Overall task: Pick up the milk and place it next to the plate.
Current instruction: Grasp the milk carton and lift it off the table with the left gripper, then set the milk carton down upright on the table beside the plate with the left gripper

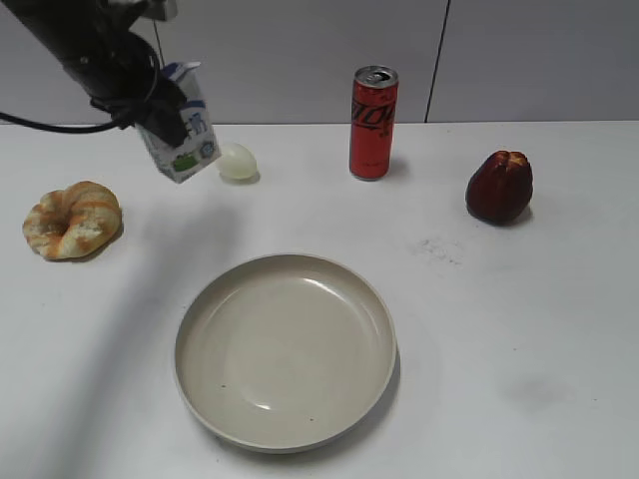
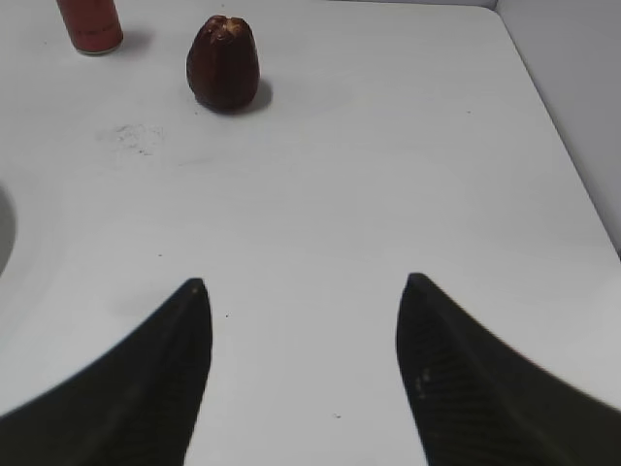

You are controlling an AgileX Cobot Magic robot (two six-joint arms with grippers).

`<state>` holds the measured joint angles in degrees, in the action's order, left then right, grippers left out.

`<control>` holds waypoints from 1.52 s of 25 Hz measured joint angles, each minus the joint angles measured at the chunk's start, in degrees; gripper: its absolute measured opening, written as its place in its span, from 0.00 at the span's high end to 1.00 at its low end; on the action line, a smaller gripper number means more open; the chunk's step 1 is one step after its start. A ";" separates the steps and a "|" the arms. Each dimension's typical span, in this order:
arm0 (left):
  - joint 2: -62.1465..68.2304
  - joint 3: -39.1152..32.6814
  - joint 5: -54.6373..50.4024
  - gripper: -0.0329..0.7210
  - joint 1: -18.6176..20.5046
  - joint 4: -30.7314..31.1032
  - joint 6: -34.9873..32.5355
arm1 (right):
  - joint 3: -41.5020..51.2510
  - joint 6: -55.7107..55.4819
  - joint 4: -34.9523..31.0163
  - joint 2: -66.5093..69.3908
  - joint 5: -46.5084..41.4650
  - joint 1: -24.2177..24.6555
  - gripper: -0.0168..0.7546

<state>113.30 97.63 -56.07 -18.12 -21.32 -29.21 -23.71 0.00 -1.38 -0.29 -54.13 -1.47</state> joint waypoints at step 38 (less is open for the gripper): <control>12.81 0.53 10.94 0.56 -35.15 5.22 40.77 | 0.00 0.00 0.00 0.00 0.00 0.00 0.38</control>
<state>126.11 98.16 -45.13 -53.27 -16.10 11.57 -23.71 0.00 -1.38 -0.29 -54.13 -1.47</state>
